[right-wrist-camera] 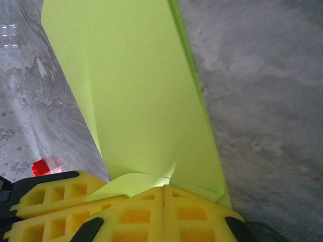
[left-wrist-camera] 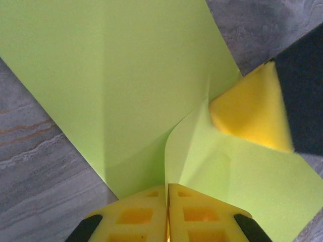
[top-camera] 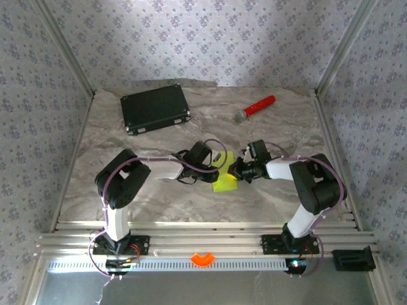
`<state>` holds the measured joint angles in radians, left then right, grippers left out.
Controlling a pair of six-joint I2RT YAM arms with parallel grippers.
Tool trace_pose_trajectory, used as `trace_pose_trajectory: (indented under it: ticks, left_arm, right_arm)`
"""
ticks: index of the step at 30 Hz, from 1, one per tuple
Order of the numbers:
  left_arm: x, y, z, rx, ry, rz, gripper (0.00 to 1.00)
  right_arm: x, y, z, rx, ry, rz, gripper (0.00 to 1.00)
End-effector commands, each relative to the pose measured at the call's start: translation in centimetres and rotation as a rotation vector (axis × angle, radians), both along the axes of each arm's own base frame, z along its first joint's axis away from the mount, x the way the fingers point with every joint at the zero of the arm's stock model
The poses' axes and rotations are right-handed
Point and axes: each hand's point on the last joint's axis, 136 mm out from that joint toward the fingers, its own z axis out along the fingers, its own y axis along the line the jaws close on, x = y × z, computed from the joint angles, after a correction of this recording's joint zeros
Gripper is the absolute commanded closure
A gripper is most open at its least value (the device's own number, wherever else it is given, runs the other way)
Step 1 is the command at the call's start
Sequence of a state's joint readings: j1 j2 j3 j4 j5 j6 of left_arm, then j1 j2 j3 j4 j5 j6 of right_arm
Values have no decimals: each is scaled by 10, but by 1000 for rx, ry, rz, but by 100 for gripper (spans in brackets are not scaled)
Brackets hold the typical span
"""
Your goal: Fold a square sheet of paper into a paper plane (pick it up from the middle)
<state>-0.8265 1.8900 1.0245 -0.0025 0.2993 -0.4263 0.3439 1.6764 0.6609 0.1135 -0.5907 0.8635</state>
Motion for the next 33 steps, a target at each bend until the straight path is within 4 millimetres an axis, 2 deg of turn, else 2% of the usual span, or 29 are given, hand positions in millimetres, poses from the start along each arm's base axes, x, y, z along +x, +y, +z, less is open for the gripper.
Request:
trace_pose_trajectory:
  ticks: [1,8,11,15,19,23,26,33]
  left_arm:
    - [-22,24,-39,133,101,-20,91]
    - [-23,24,-41,134,106,-26,90]
    - [-22,23,-39,130,104,-26,91]
    - [-22,22,-38,127,104,-28,91]
    - [-21,20,-36,121,102,-31,91]
    - [-20,20,-36,121,103,-30,90]
    - [-21,19,-35,120,102,-32,90]
    - [-19,18,-30,113,96,-31,90]
  right_arm:
    - [1,-24,-12,-52,21,-65,99]
    - [7,-40,-10,-51,13,-121,99]
    - [10,-43,-2,-35,-10,-129,99]
    - [13,-36,20,-20,-66,-111,98]
    - [9,-16,30,-2,-80,-53,98]
    - [2,6,22,1,-47,-6,97]
    - [-4,13,9,-18,-11,9,97]
    - [-34,-8,-33,-164,108,46,100]
